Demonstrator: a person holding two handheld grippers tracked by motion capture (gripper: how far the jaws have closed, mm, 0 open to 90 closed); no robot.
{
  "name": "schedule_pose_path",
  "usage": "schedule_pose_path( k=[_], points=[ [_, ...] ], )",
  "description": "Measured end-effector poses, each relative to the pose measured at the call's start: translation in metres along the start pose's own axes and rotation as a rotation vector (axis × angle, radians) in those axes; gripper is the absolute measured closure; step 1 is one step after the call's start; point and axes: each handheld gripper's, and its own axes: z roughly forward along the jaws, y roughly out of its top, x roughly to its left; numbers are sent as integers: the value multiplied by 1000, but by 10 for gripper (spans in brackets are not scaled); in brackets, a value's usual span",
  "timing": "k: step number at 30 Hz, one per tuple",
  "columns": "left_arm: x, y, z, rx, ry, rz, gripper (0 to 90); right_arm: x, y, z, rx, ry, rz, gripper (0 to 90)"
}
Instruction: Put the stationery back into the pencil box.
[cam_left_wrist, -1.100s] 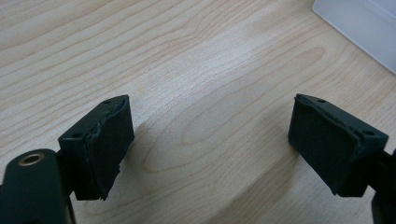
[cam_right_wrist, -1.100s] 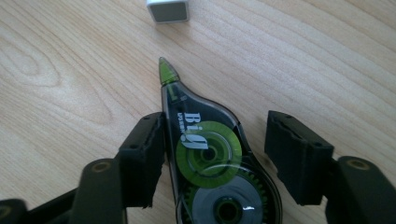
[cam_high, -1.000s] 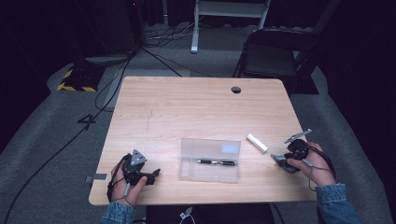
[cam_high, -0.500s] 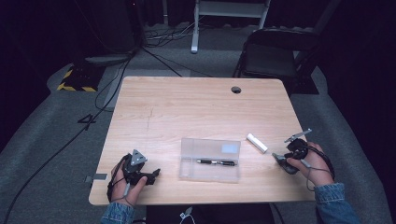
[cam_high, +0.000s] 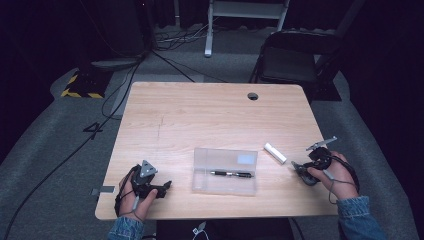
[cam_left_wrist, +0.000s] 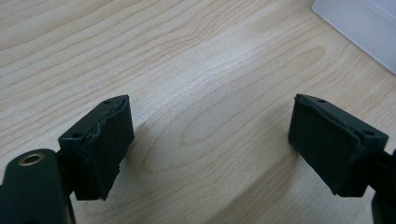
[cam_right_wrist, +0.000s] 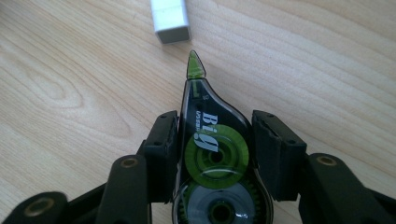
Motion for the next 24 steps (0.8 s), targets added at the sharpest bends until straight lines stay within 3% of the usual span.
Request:
schedule_pose_path(
  k=[12, 24],
  points=[
    [0, 0, 0, 0, 3, 5, 148, 16, 10, -19, -81, -6, -28, 528],
    [0, 0, 0, 1, 3, 6, 148, 34, 19, -41, -209, -9, -55, 528]
  ],
)
